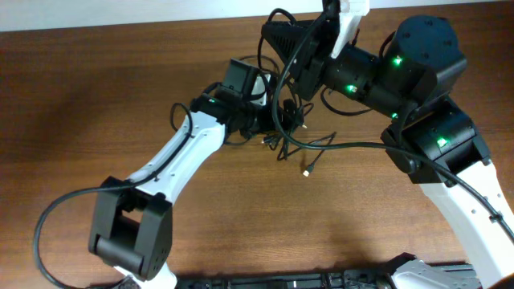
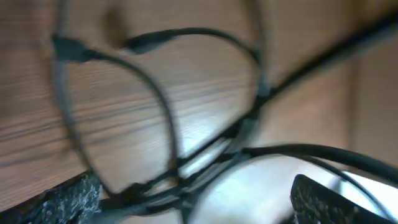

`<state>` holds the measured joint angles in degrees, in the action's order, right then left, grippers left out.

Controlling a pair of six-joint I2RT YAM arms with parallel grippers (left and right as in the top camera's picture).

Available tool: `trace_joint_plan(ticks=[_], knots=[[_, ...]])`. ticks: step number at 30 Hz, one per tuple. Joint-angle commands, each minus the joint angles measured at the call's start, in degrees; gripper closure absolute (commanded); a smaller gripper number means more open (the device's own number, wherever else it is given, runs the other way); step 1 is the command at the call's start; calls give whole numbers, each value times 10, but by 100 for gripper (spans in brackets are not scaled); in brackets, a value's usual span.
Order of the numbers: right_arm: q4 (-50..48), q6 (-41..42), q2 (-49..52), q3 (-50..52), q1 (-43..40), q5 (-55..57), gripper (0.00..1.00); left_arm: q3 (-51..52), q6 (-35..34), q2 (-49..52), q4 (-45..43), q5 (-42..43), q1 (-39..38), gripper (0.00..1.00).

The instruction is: Untangle cables

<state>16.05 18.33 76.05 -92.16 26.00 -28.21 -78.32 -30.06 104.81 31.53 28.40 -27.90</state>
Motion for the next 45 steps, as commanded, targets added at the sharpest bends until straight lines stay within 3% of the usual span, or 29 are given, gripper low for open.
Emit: trace_joint_plan(ticks=[1,6,11,15,24,36,41,45], knots=[[-26,5,-11,-20,-3,-5,96,-3,4,23,30,-116,-2,1],[-53,4,-11,-31,-3,3,96,-3,30,45,85,-148,-2,1],[-51,17,-11,-34,-30,16,96,-3,29,45,160,-335,4,3],[-27,17,-11,-34,-59,16,96,-3,29,45,184,-397,45,2],[39,17,-11,-34,-134,16,96,-3,43,45,200,-374,183,1],[87,21,-12,-34,-237,7,96,-3,45,45,207,-334,257,1],[101,21,-10,-34,-275,5,96,-12,165,39,205,-208,254,1],[164,17,-3,-34,-355,42,96,-22,237,-14,205,-177,254,1]])
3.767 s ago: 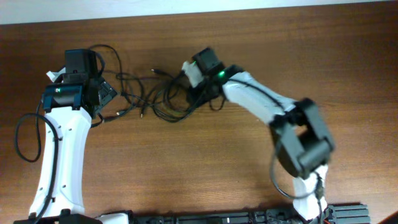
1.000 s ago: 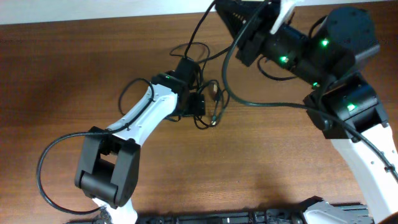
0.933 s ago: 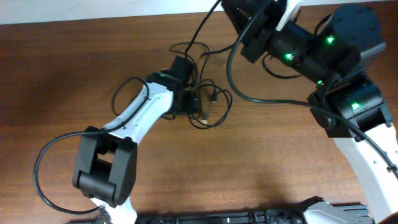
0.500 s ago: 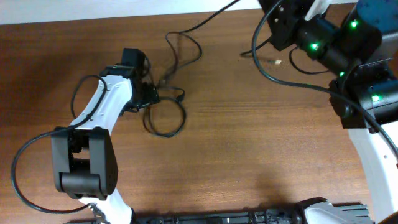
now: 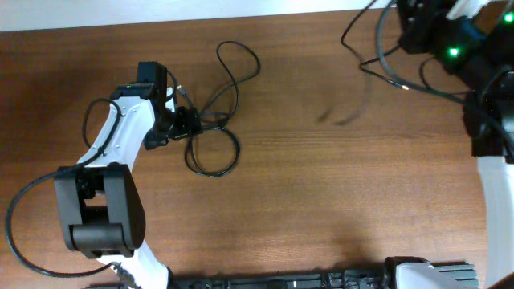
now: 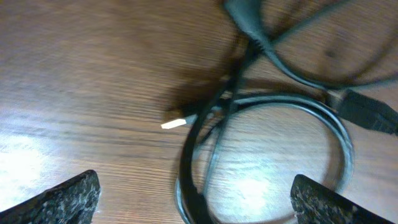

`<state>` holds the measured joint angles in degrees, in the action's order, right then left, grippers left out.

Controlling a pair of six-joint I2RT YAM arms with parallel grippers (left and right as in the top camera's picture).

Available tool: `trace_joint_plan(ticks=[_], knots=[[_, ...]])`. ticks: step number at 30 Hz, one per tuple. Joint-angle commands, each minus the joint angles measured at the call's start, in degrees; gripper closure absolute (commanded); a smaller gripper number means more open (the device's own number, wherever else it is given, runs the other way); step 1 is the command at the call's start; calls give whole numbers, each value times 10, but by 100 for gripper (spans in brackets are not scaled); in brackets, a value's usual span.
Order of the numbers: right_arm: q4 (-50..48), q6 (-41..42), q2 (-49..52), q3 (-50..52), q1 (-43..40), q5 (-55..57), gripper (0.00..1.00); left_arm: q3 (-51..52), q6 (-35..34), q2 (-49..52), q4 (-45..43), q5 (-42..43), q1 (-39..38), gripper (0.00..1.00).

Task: Untangle cables
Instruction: 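Carry the separated cable right with the right gripper and drop it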

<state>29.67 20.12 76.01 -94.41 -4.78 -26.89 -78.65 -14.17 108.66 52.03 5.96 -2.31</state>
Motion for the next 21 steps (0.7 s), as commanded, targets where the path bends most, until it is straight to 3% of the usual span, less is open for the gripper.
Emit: trace_joint_plan(ticks=[1,9,13,21], knots=[[45,-2,1,-11,-70,37,96,-19,88,-71,-1,49,-2,1],[137,-6,52,-11,-272,38,96,-19,112,-241,-1,48,-2,1],[153,-22,63,-10,-333,47,96,-19,112,-270,0,48,-2,1],[188,-38,95,-10,-408,214,96,-19,112,-274,21,48,-2,1]])
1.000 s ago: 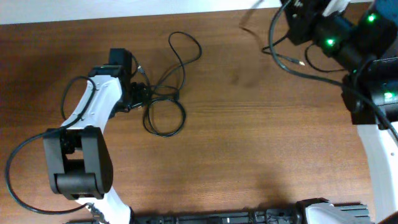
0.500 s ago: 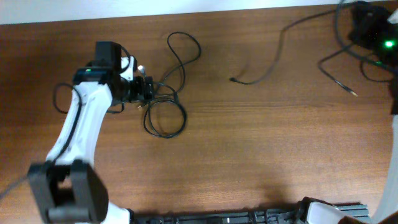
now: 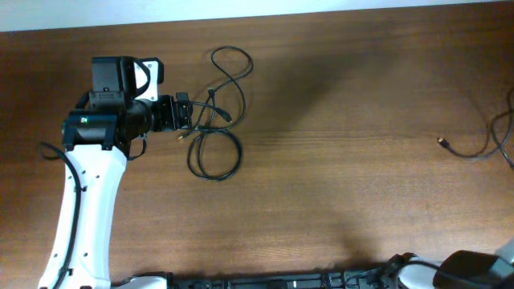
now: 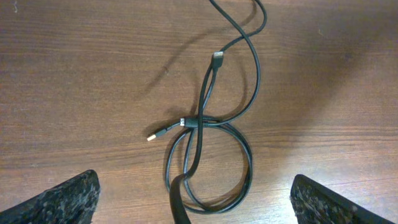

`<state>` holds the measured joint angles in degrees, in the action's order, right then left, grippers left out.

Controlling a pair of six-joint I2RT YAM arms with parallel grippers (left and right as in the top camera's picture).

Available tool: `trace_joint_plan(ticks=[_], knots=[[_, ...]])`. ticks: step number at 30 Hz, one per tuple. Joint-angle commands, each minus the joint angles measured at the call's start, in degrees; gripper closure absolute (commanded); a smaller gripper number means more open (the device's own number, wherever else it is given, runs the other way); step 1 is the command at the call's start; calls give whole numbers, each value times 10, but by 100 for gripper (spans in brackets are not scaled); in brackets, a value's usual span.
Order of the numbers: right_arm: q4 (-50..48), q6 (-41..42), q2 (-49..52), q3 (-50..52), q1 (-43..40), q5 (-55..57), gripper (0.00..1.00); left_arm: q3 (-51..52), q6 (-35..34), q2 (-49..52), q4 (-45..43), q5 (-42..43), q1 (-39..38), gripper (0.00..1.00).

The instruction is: Untangle cables

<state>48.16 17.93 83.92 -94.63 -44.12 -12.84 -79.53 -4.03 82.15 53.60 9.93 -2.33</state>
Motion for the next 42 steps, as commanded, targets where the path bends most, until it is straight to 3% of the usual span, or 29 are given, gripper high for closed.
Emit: trace_joint_plan(ticks=[1,4,5,6,8,10,15,18,19,21,26,33,36,38,42], knots=[[6,-16,25,-8,-21,99,96,-10,11,-9,10,9,-1,1],[16,-16,51,-8,-35,125,95,-10,11,-9,23,9,-1,1],[23,-16,60,-7,-38,125,78,-10,11,-9,25,9,-1,1],[31,-16,70,-7,-40,125,50,-10,11,-9,27,9,-1,1],[45,-16,88,-7,-40,125,20,-10,10,-9,28,9,-1,1],[59,-16,98,-7,-40,125,5,-10,10,-9,31,9,-1,1],[74,-16,99,-7,-39,78,1,-10,10,-9,40,9,-1,1],[86,-61,99,-7,-37,-35,1,-10,10,-9,42,8,-1,1],[89,-99,99,-7,-27,-123,1,-10,8,-9,41,8,-1,1],[93,-107,99,-7,-4,-158,1,-10,1,-9,36,8,-1,1],[96,-118,101,-5,102,-158,1,-10,-71,-9,14,9,-1,1],[75,-140,126,-4,286,-158,1,-13,-72,-24,11,12,-1,1],[69,-147,164,-4,367,-159,1,-13,-41,-41,6,12,-1,1],[62,-145,195,-4,411,-159,1,-13,41,-46,12,12,-1,2],[17,-140,232,-4,470,-160,6,-11,122,-39,117,10,-1,1]])
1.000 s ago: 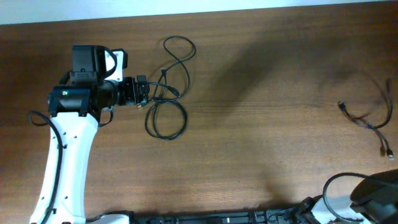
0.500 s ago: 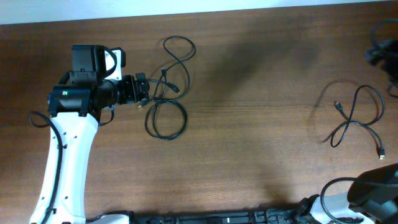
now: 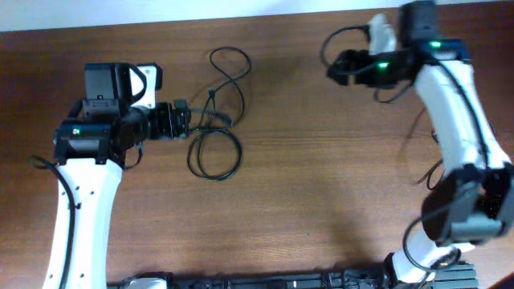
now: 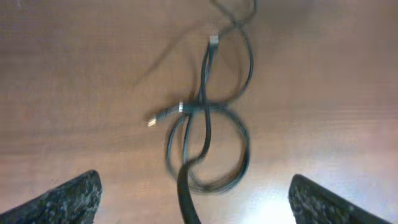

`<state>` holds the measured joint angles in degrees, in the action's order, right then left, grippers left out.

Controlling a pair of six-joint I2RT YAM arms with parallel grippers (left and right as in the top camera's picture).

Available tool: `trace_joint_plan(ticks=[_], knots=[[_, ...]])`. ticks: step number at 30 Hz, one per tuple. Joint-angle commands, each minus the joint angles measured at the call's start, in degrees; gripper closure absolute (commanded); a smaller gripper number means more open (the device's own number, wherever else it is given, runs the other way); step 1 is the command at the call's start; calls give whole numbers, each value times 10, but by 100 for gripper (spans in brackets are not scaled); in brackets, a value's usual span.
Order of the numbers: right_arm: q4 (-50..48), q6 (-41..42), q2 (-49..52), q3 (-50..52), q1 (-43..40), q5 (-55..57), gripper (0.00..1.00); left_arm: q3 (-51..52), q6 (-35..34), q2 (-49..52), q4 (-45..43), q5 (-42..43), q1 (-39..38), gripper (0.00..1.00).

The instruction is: Untangle cables

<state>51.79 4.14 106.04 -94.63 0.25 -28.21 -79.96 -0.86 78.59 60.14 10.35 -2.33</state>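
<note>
One black cable (image 3: 214, 152) lies on the wooden table (image 3: 321, 193) in a round coil with a long loop (image 3: 230, 66) running to the far side. My left gripper (image 3: 178, 122) hovers at the coil's left edge. In the left wrist view the coil (image 4: 239, 146) and its pale plug (image 4: 153, 120) show blurred; the left gripper (image 4: 194, 182) is open, its fingers (image 4: 68, 200) wide apart, and a cable strand rises between them. At the far right, my right gripper (image 3: 344, 66) is shut on a second black cable (image 3: 331, 44), which loops around it above the table.
The table's far edge meets a pale wall (image 3: 161, 10) at the top. The left arm's white link (image 3: 76, 209) runs down the left side. The right arm (image 3: 454, 112) fills the right side, with dark cable strands (image 3: 393, 92) hanging beside it.
The right arm, then out of view with only a cable end at the right edge, now reaches in at the far right with a cable. The left gripper and the coil have hardly moved.
Both grippers met in a tangle at the table's far middle. Then the left gripper was at the left with one cable and the right far right with another. Then the left cable lay coiled with the right arm gone from view. Now the right is back.
</note>
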Motion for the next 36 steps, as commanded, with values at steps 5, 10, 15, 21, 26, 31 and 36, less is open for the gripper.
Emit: trace_joint_plan(ticks=[5,10,15,21,26,31,36], knots=[[-80,6,11,-4,63,-16,2,-6,112,3,103,-2,-1,1],[-101,8,11,-4,89,-22,1,-6,113,3,121,-18,-1,1],[-137,8,12,-4,111,-20,1,-6,338,3,233,46,-16,1],[-139,12,12,-4,113,-22,1,-6,347,3,245,53,-37,1],[-130,12,12,-4,123,-22,1,-6,299,3,246,0,-37,1],[-142,35,30,-4,148,-18,1,-6,176,6,274,-176,-36,1],[-168,75,71,-4,159,-59,1,-6,160,24,312,-287,-37,7]])
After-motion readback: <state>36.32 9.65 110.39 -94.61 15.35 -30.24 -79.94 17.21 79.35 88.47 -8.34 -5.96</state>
